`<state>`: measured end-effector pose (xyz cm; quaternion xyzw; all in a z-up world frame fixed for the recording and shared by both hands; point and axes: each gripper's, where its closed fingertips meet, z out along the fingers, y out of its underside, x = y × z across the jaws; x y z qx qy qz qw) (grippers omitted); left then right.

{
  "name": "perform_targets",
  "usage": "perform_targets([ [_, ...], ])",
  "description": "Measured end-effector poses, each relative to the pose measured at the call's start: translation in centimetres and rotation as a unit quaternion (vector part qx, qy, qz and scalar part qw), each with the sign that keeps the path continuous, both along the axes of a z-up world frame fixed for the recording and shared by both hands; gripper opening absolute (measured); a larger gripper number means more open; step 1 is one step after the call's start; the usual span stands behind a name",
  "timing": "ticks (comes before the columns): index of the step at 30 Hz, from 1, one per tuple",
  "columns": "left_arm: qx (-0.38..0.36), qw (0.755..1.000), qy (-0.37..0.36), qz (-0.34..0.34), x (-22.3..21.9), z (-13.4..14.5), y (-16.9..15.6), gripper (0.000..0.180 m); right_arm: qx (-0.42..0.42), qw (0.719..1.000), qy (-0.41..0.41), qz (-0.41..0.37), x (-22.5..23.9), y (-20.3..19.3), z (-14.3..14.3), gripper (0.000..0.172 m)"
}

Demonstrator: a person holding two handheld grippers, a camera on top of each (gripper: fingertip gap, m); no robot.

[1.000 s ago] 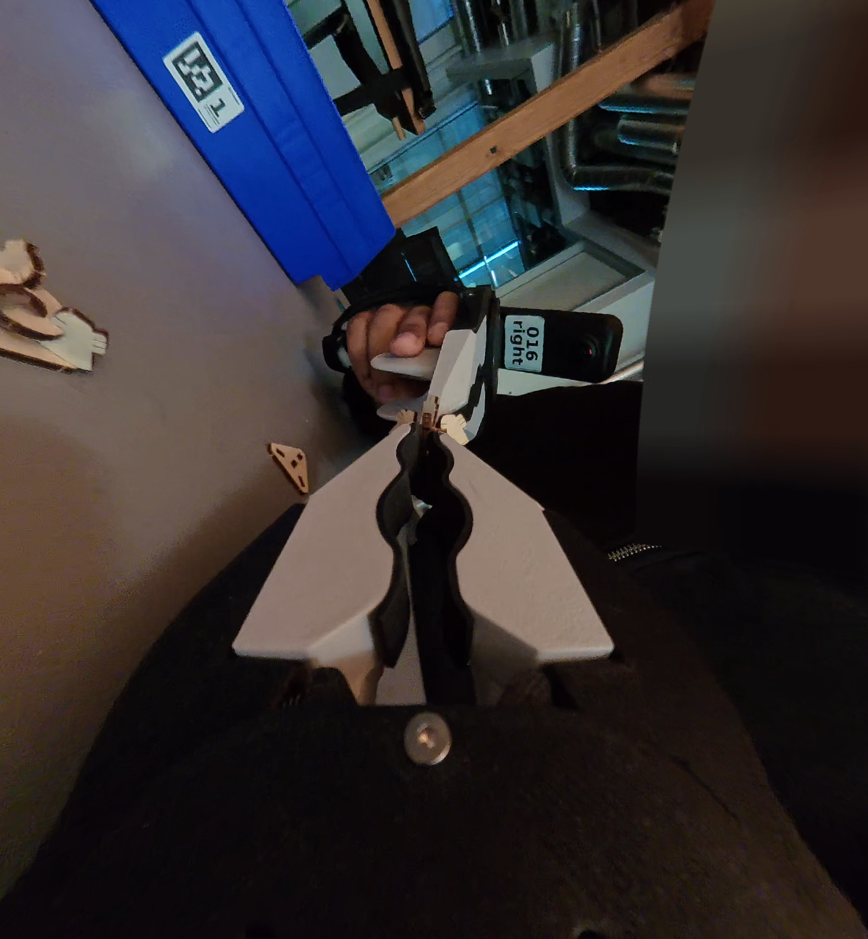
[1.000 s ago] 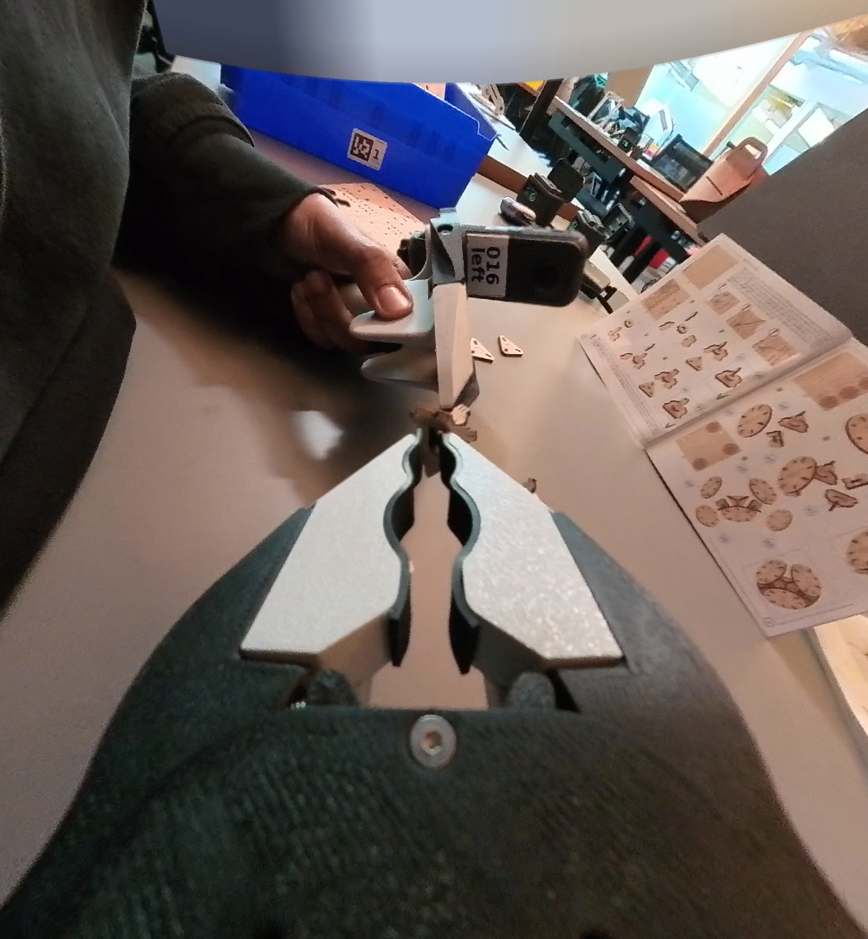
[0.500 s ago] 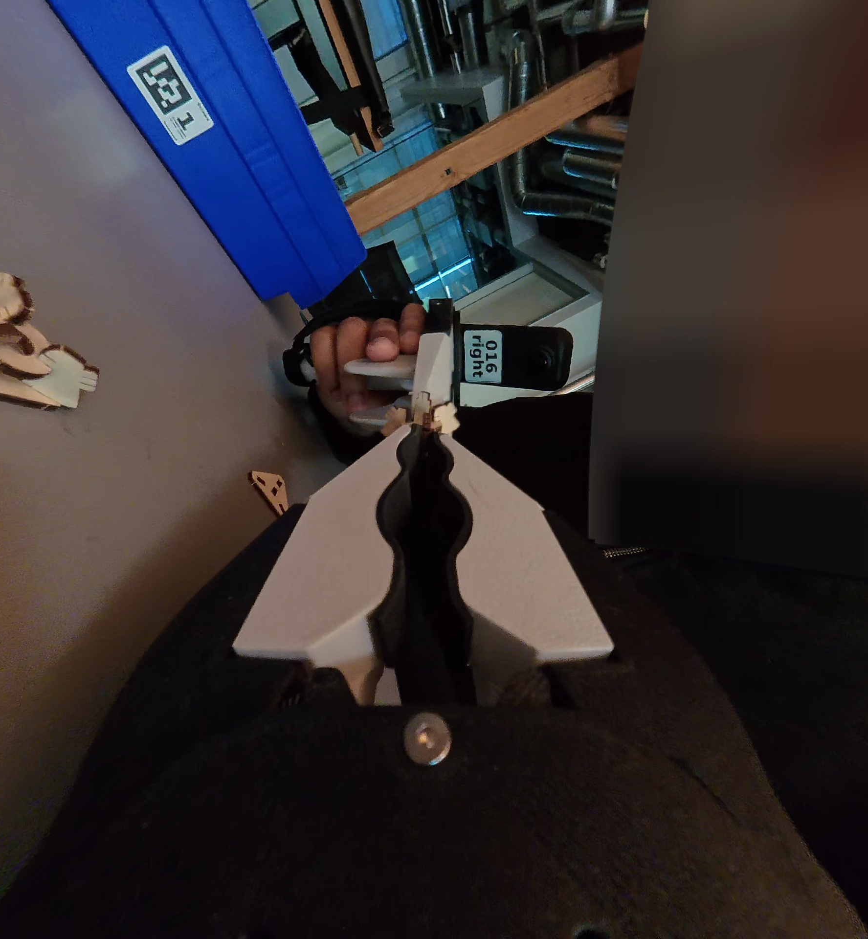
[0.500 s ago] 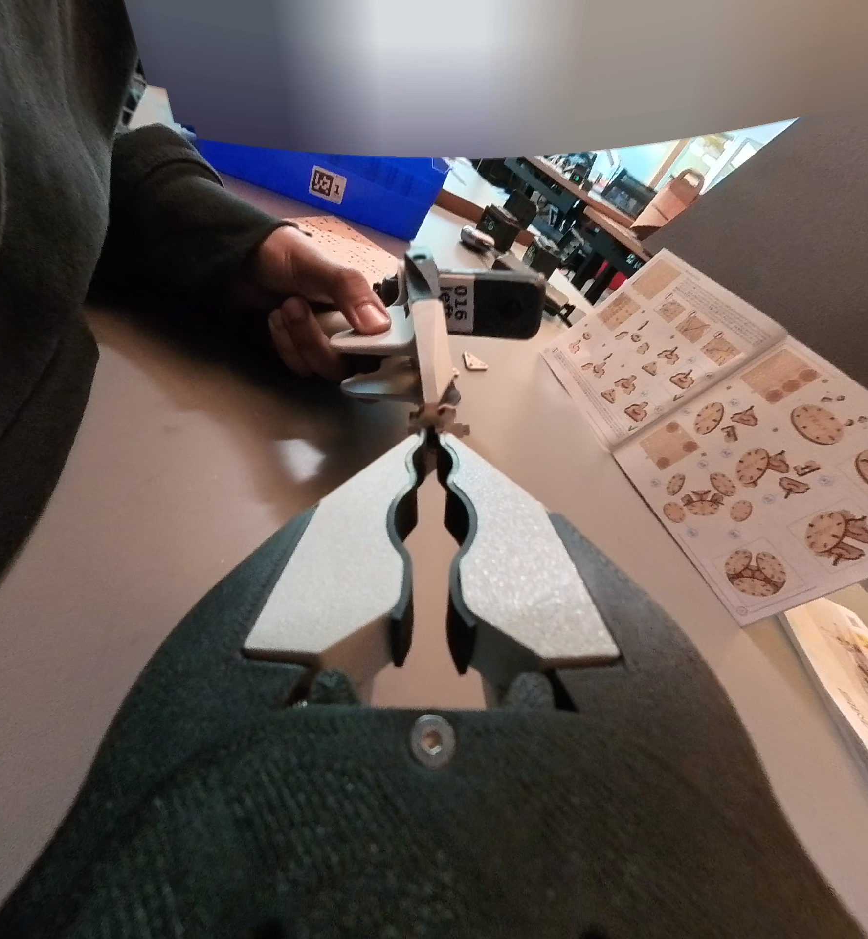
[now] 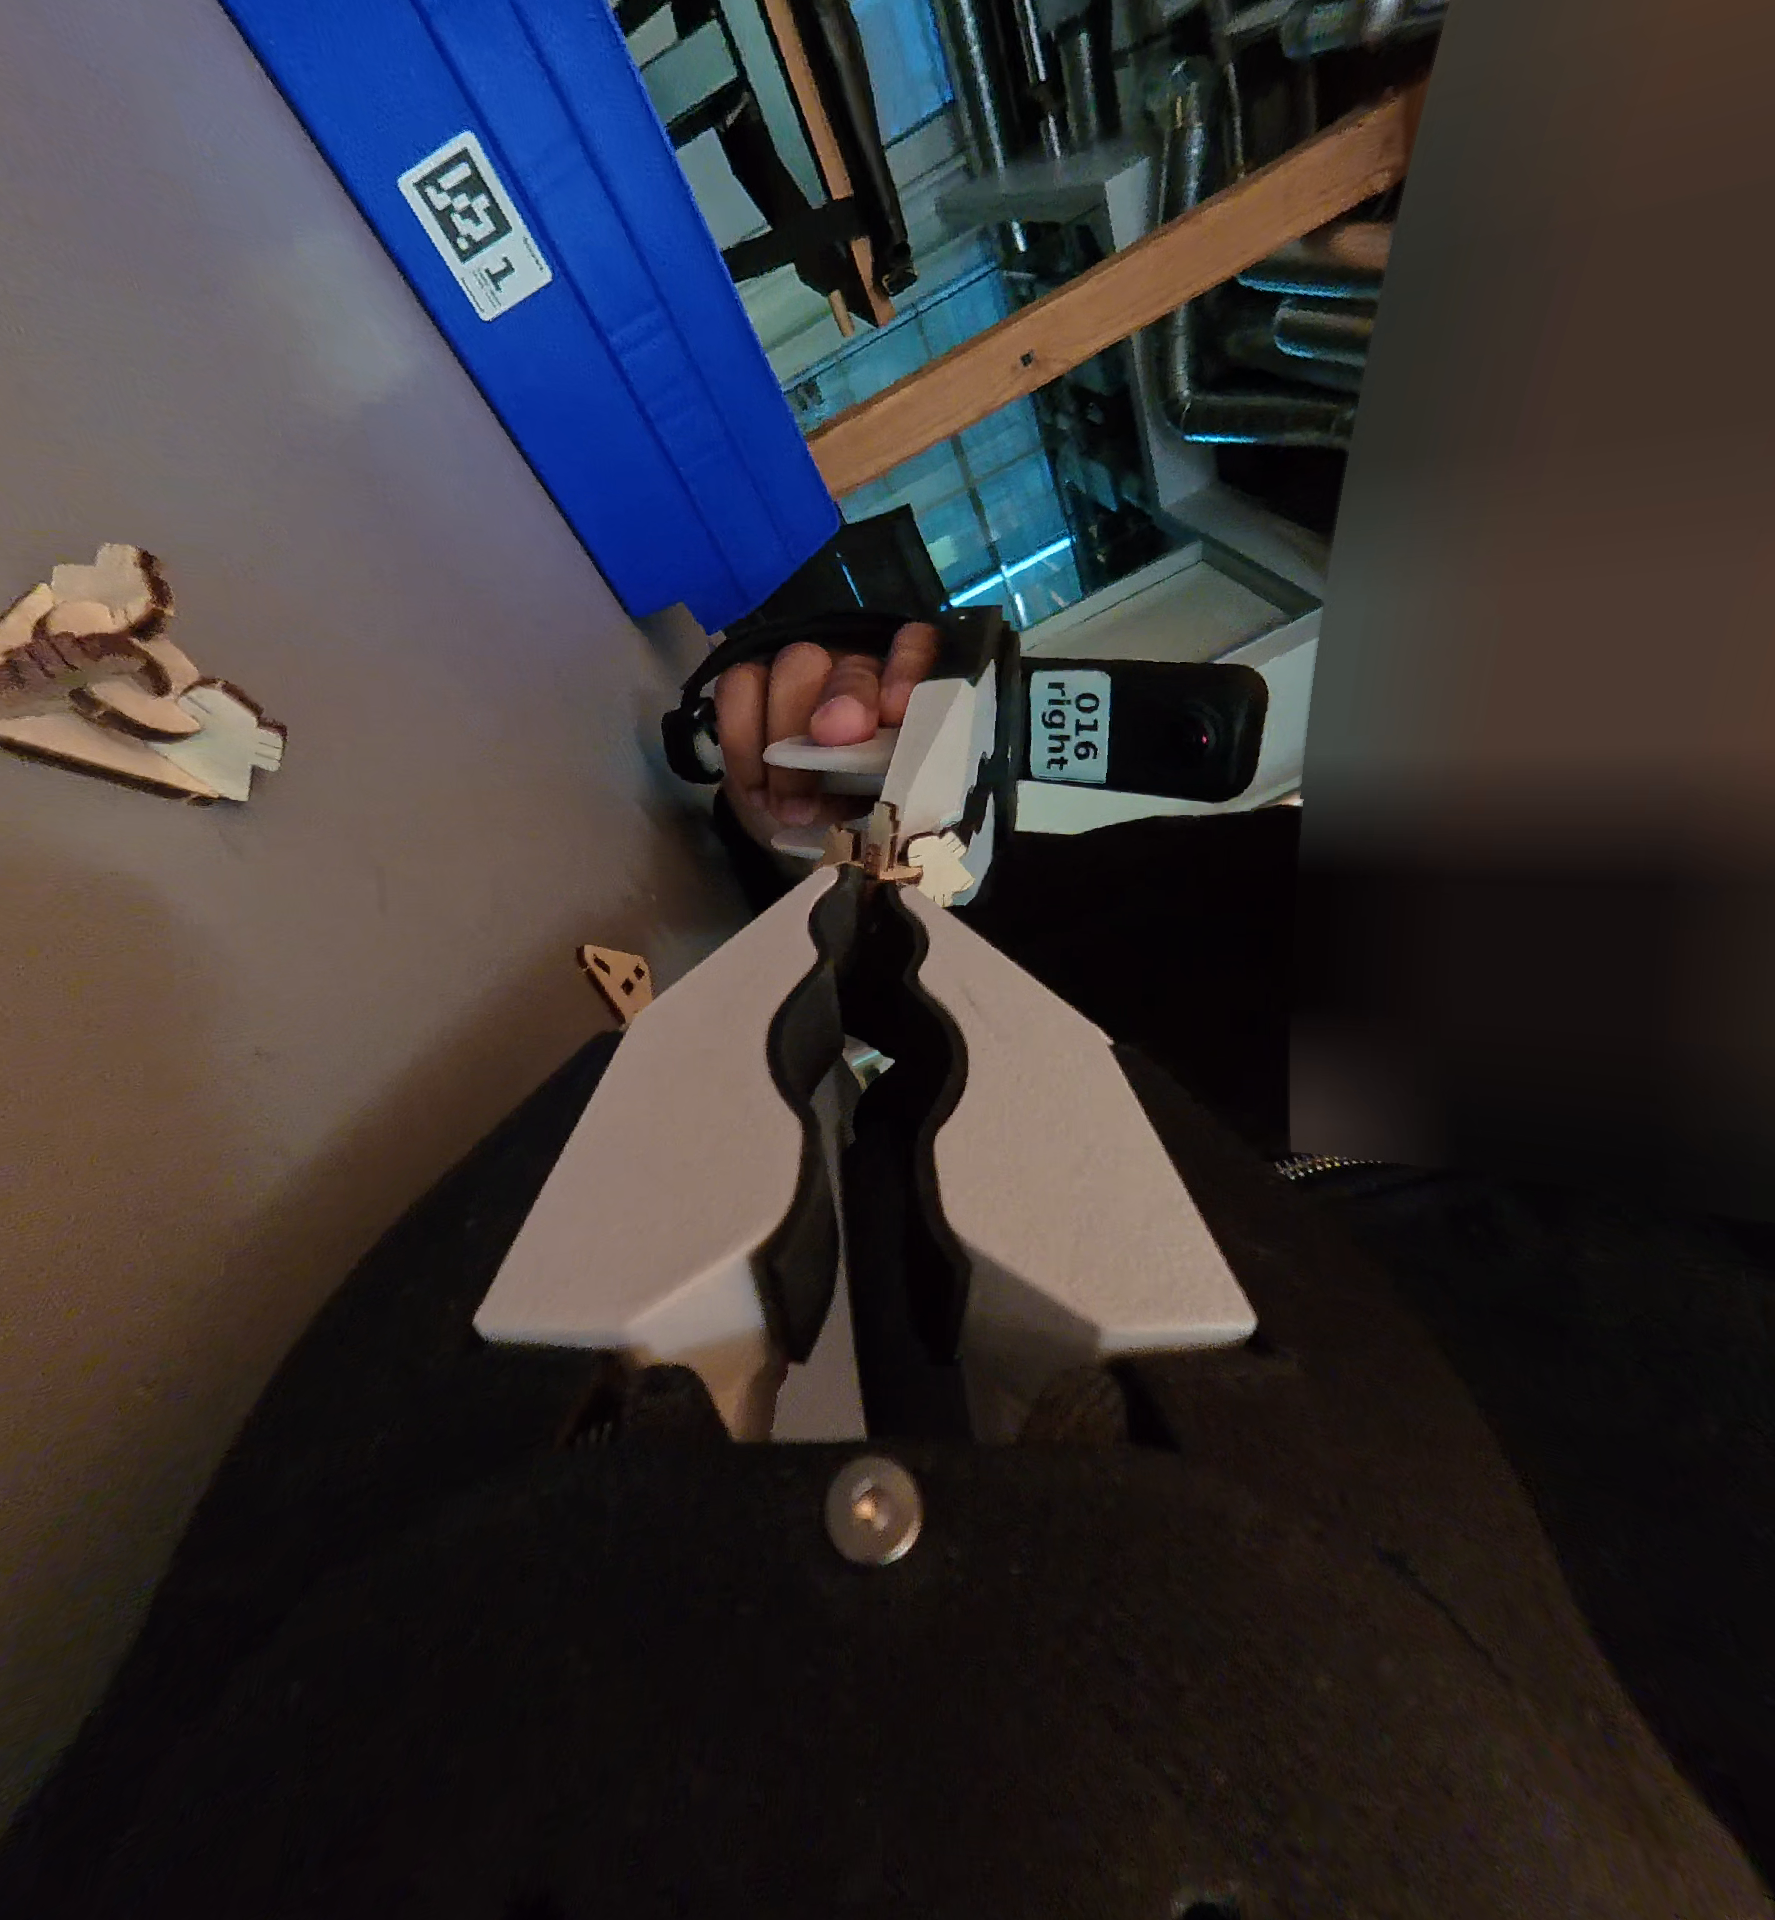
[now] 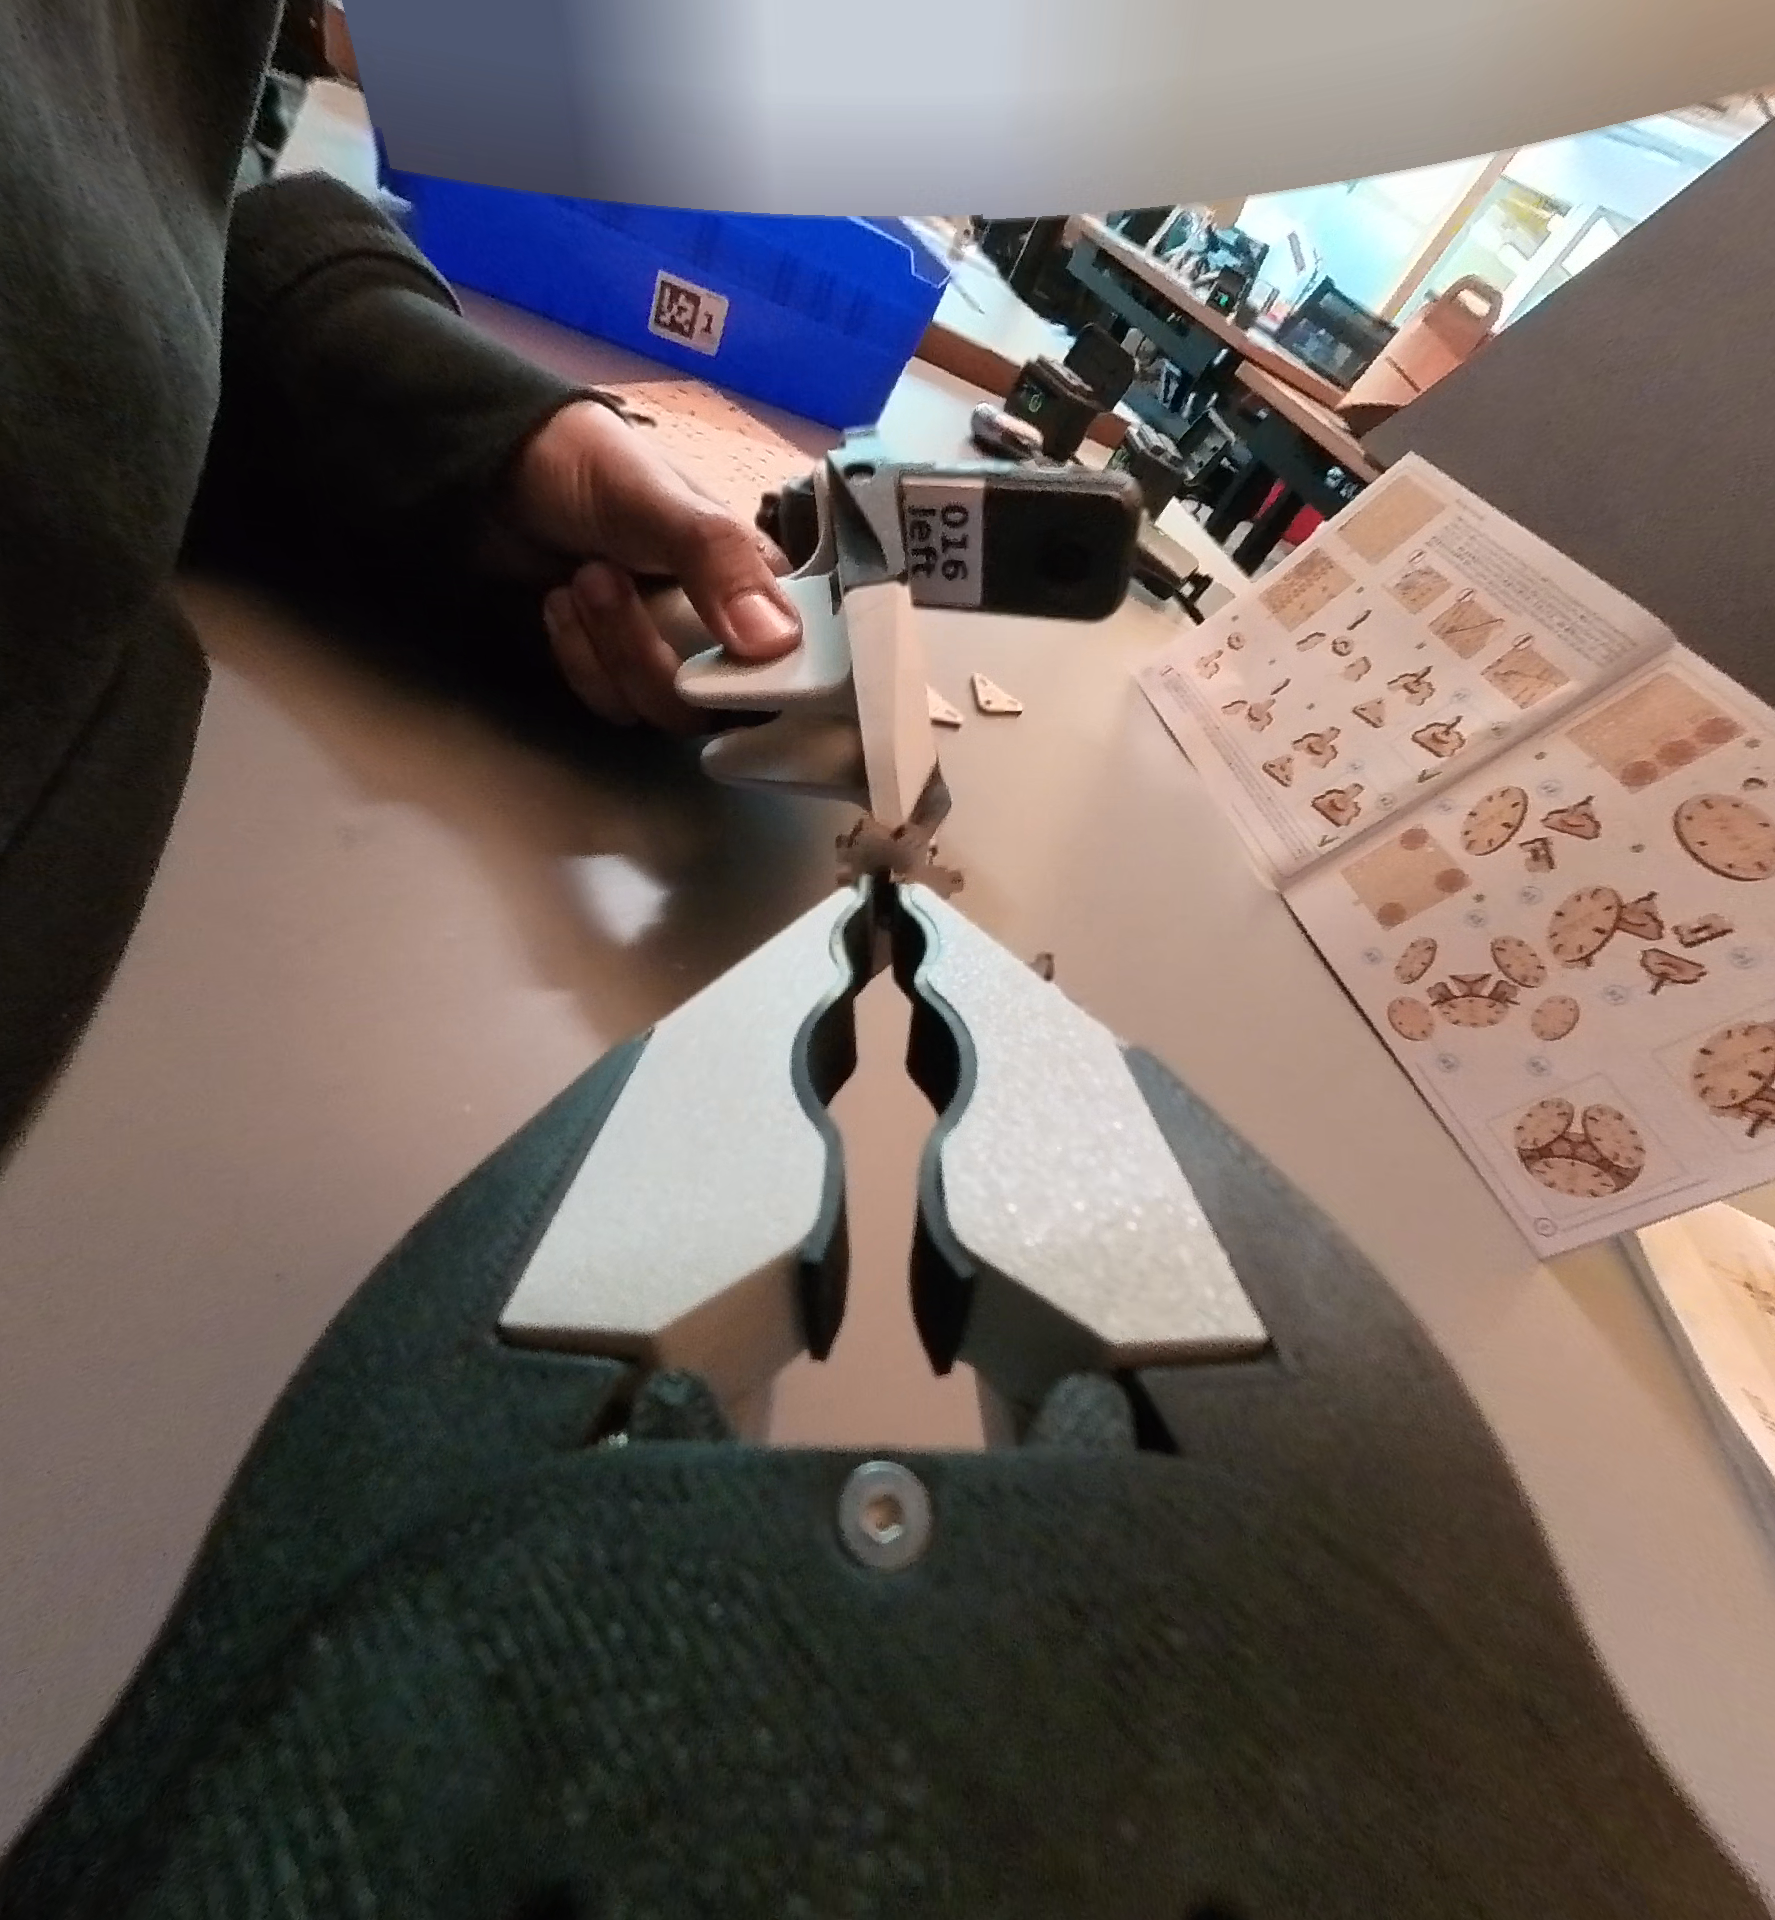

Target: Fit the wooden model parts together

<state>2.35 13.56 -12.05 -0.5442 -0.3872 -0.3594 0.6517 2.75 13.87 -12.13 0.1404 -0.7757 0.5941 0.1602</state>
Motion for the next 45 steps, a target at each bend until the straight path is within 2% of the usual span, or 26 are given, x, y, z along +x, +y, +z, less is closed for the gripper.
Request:
perform_targets([
  [2,-0.014,1.0,0.001,0.006,0.0,-0.3,0.0,0.0,0.005,1.0,-0.011,0.004,0.0,0.0,-0.3,0.0],
  [5,0.016,1.0,-0.017,0.001,0.1,0.2,0.1,0.001,-0.012,0.999,-0.046,0.013,0.1,0.1,0.2,0.0],
  [17,0.032,0.999,-0.025,0.028,-0.5,0.4,-0.2,0.001,-0.035,0.991,-0.127,-0.001,-0.6,-0.3,0.6,0.0],
  [30,0.03,0.997,-0.007,0.069,-2.1,0.6,-0.8,0.003,-0.043,0.984,-0.17,-0.038,-2.3,-1.0,0.8,0.0],
  [31,0.033,0.998,-0.008,0.06,-1.9,0.7,-0.6,0.005,-0.047,0.982,-0.18,-0.04,-2.5,-1.0,1.0,0.0],
  [33,0.037,0.998,-0.014,0.044,-1.3,0.6,-0.1,0.02,-0.064,0.975,-0.211,-0.037,-2.7,-0.8,1.5,0.0],
  [35,0.036,0.999,-0.007,0.036,-1.0,0.7,0.1,0.023,-0.079,0.965,-0.249,-0.039,-3.3,-0.4,1.7,0.0],
  [36,0.034,0.999,-0.001,0.036,-0.9,0.9,0.2,0.021,-0.086,0.959,-0.267,-0.038,-3.6,-0.2,1.9,0.0],
  [37,0.035,0.999,0.008,0.028,-0.6,1.1,0.2,0.006,-0.093,0.953,-0.285,-0.037,-3.9,-0.1,2.0,0.001],
  [38,0.03,0.999,0.016,0.027,-0.4,1.1,0.3,0.0,-0.097,0.949,-0.299,-0.037,-4.1,0.1,2.1,0.0],
  [45,-0.052,0.993,0.073,0.078,-1.2,0.6,-1.1,0.001,-0.117,0.931,-0.34,-0.058,-5.5,1.2,2.3,0.001],
])
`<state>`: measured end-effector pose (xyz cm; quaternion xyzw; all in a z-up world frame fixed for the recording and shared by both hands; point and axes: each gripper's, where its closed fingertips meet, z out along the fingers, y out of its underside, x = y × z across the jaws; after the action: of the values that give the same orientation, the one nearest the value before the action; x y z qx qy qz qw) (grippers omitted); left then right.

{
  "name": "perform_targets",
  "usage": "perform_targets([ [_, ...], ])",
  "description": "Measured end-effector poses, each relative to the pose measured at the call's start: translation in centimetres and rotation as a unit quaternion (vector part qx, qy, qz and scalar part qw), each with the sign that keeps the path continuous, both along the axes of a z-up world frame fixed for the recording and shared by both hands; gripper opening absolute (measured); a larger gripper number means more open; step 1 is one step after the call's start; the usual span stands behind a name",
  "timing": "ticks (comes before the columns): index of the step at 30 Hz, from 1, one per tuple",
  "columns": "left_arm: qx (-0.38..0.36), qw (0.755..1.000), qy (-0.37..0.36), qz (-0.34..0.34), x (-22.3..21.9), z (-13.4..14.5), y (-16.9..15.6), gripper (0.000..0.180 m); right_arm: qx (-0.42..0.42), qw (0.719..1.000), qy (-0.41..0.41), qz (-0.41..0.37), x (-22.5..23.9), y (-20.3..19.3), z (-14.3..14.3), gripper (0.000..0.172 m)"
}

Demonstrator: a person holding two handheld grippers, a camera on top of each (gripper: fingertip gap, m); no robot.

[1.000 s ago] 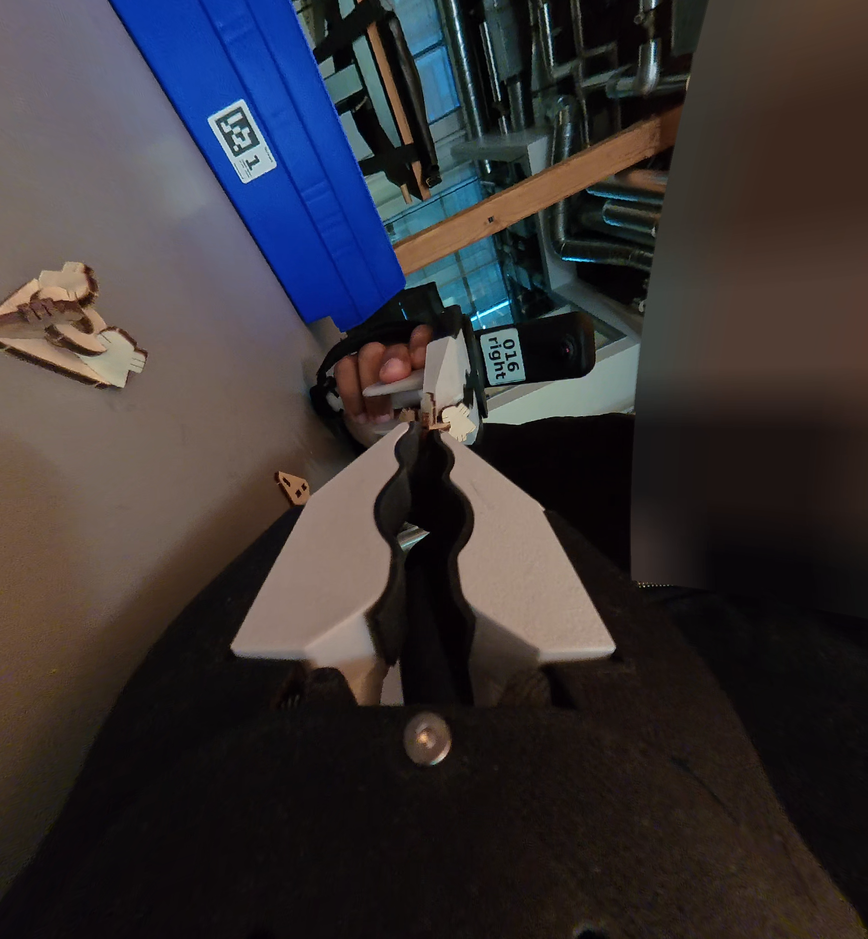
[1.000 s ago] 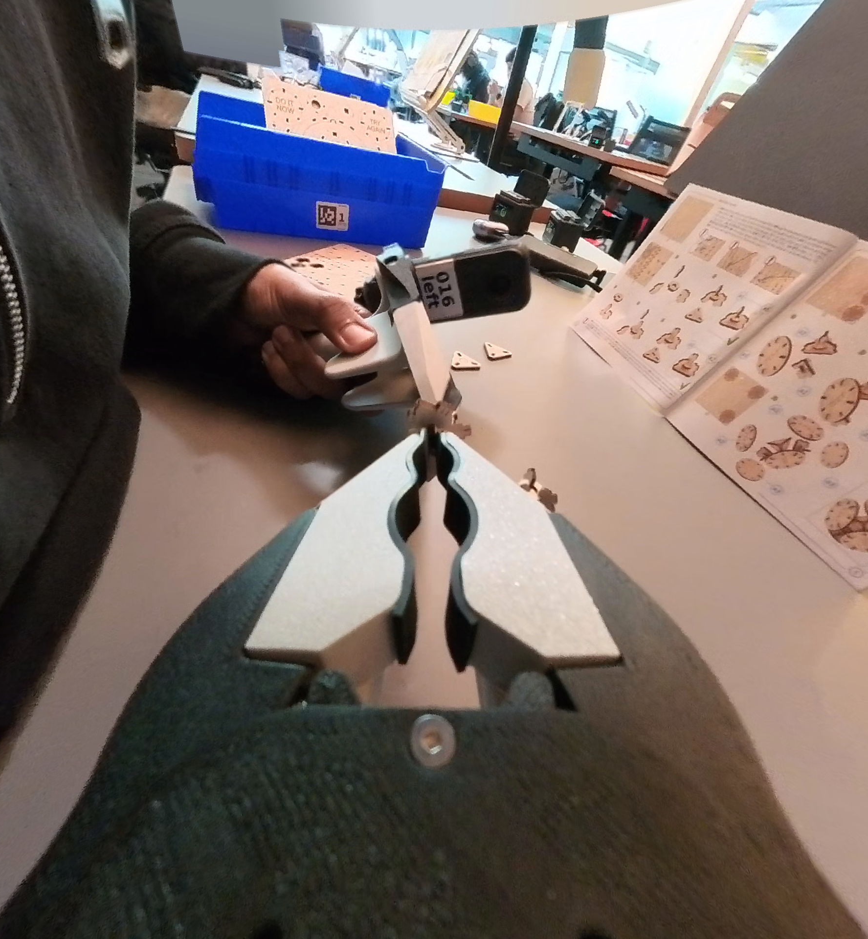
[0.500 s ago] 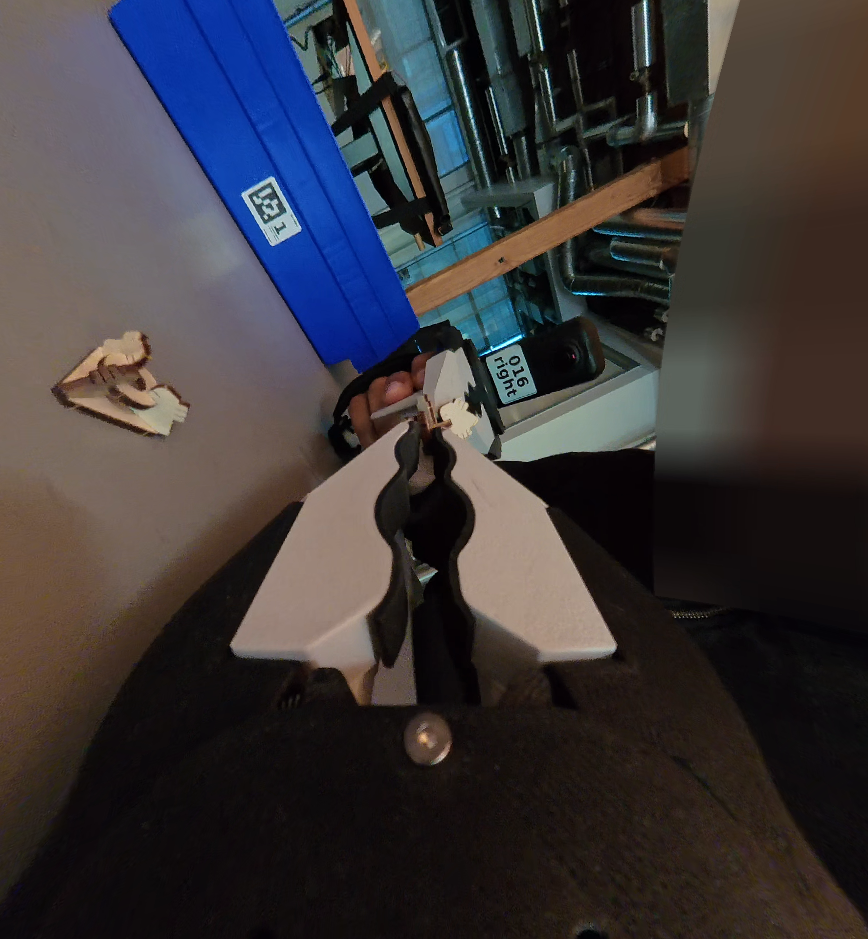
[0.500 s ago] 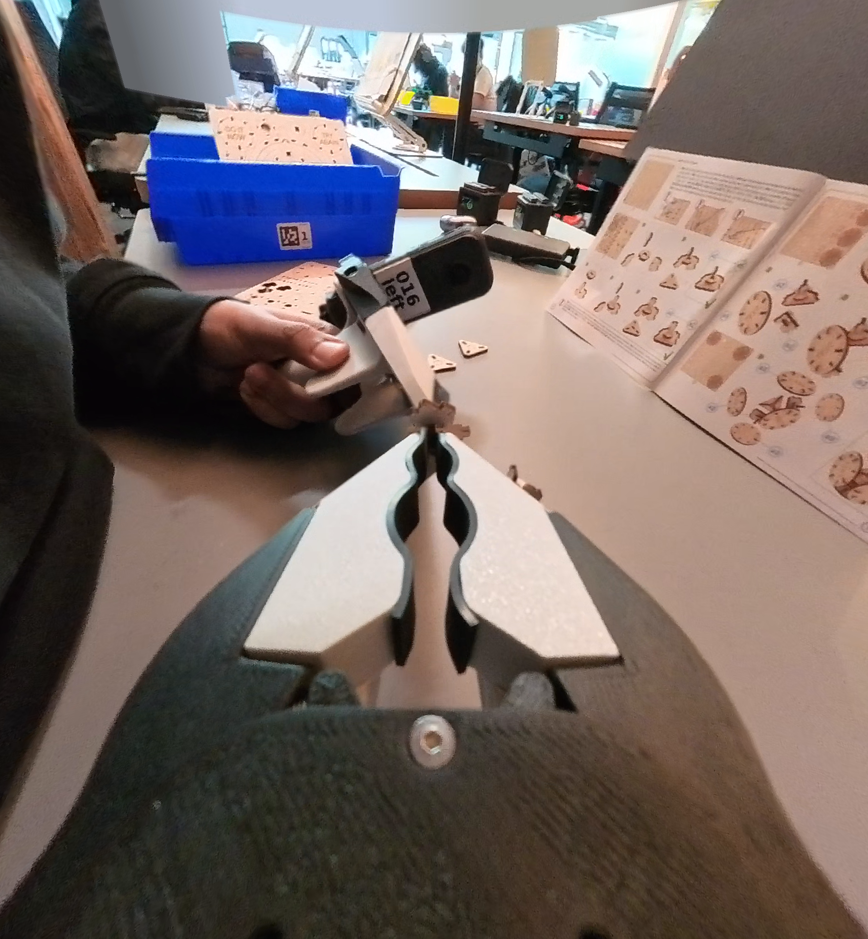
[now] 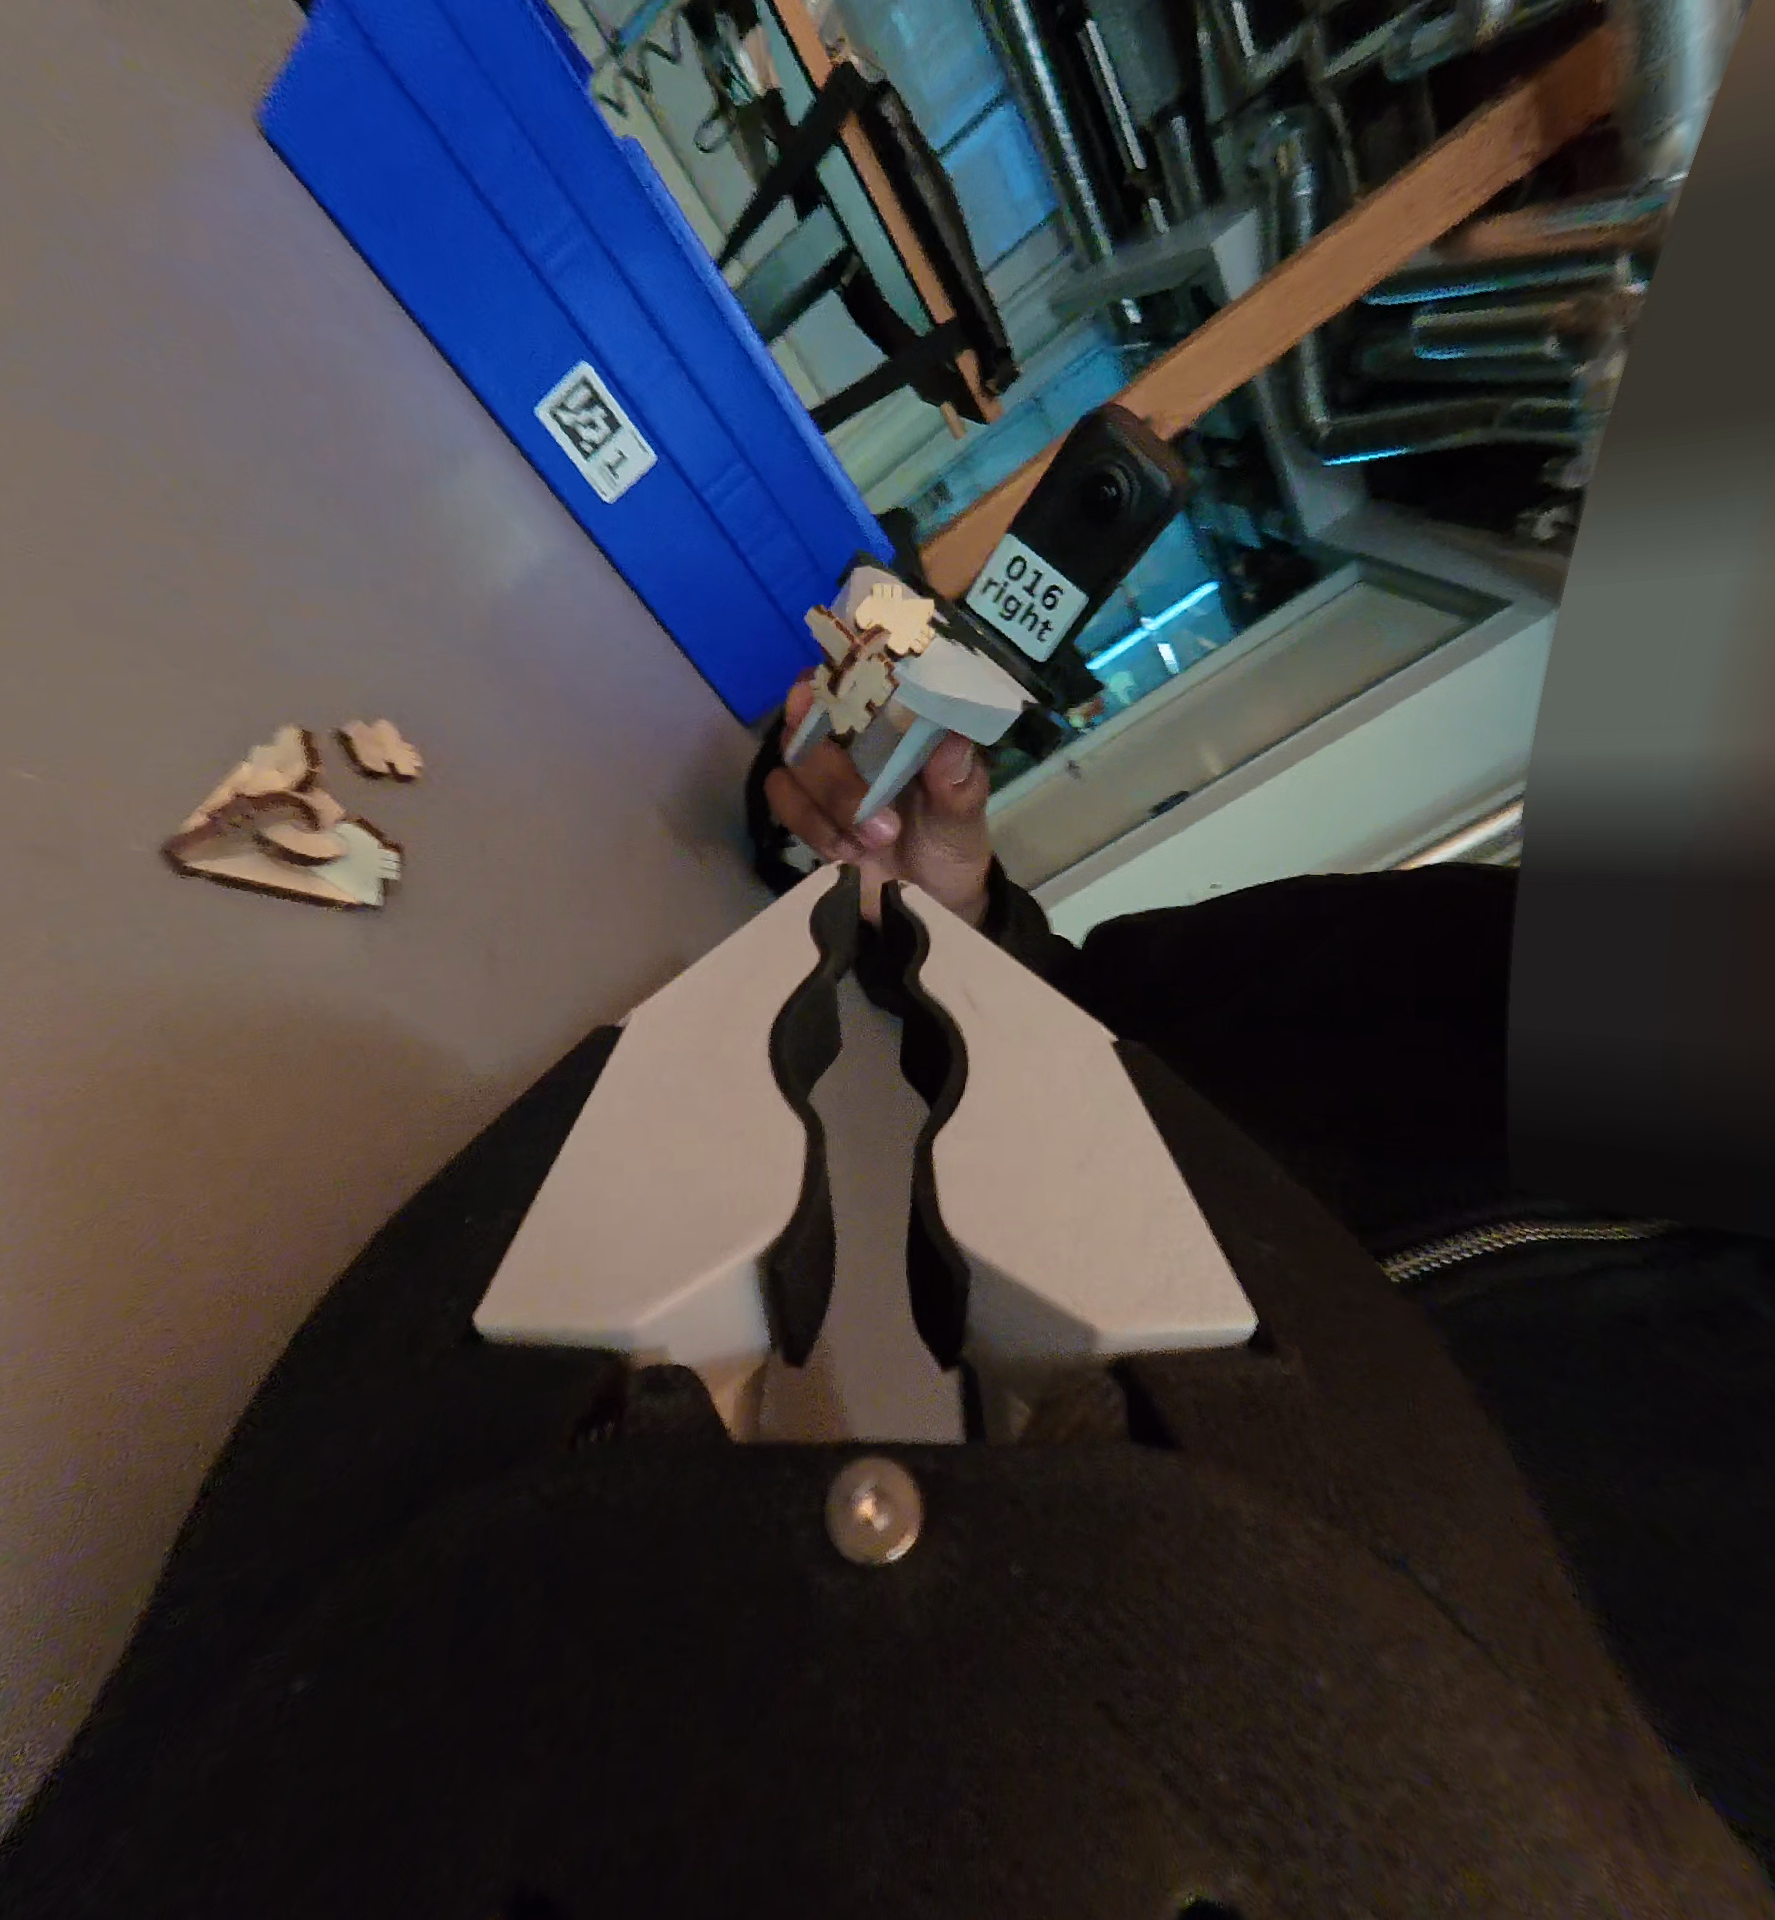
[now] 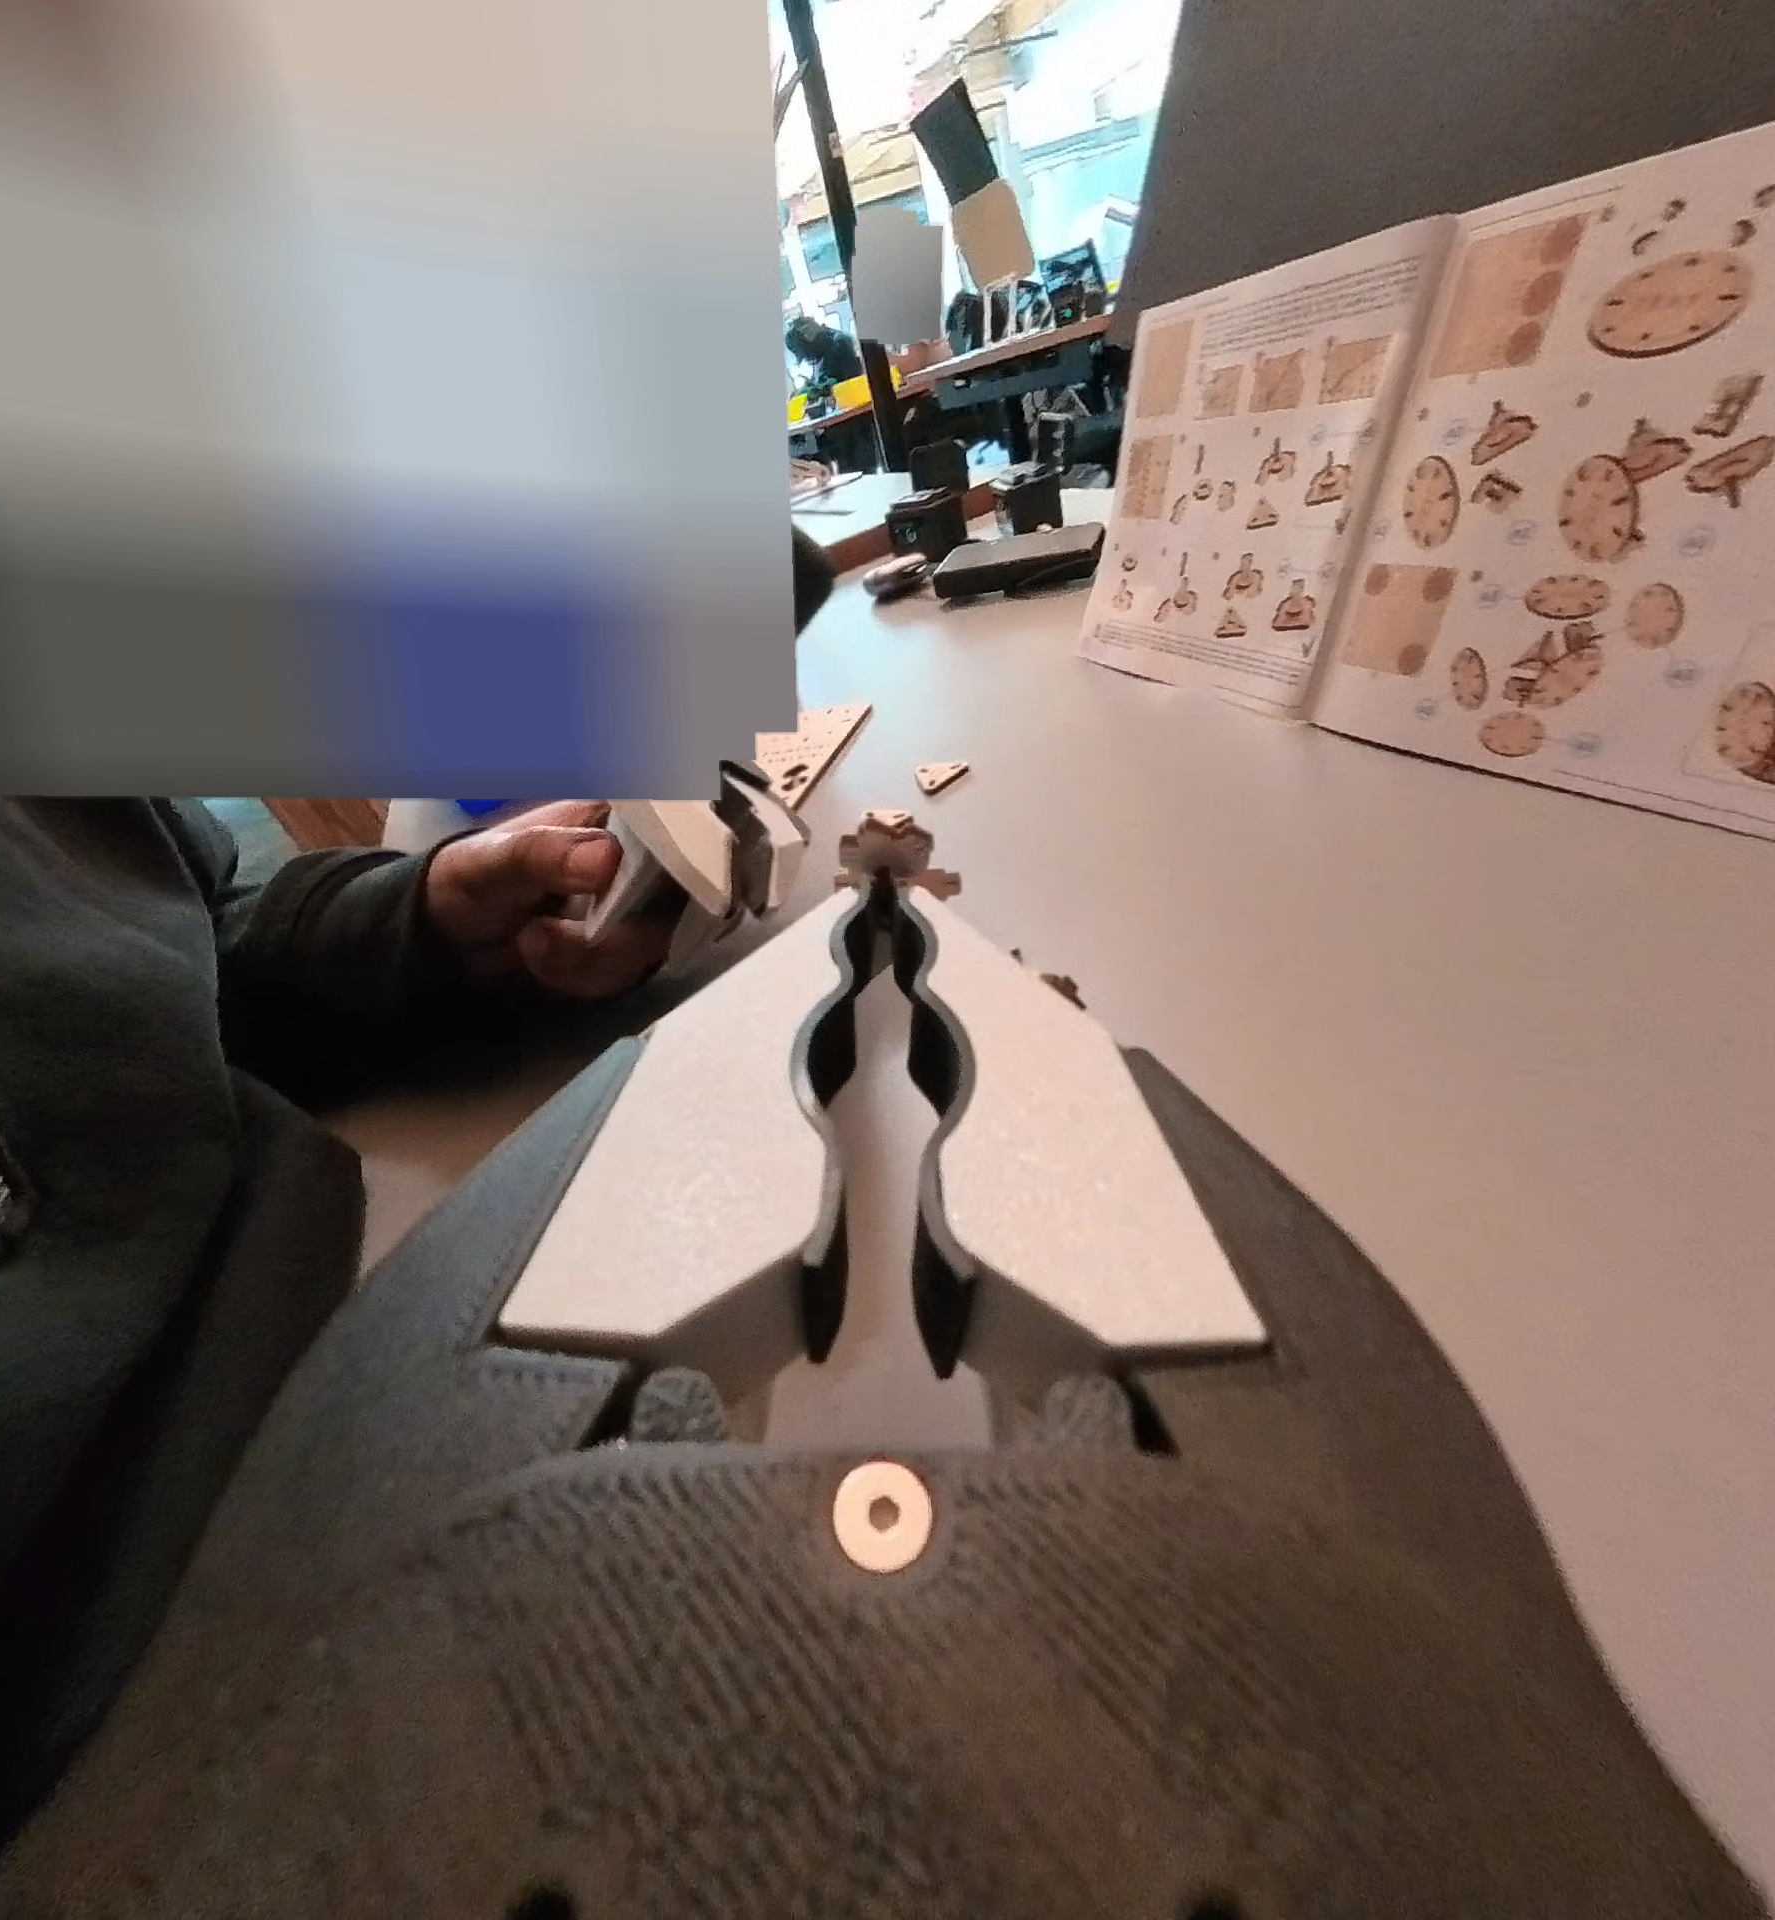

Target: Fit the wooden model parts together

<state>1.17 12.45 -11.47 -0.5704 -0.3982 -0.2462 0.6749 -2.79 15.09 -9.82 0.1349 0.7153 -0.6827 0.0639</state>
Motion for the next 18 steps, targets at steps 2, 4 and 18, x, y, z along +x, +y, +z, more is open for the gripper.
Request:
perform_targets([
  [2,-0.033,0.999,0.017,0.024,-0.4,-0.3,-0.5,0.004,-0.011,1.0,-0.019,-0.01,-0.6,0.4,0.2,0.001],
  [4,-0.074,0.996,0.036,0.041,-0.8,-0.8,-0.7,0.007,-0.022,0.999,-0.033,-0.018,-1.1,0.8,0.4,0.001],
  [18,-0.378,0.915,0.139,0.005,-5.3,-4.3,2.6,0.036,-0.062,0.997,-0.012,-0.051,-1.4,3.1,2.5,0.0],
])
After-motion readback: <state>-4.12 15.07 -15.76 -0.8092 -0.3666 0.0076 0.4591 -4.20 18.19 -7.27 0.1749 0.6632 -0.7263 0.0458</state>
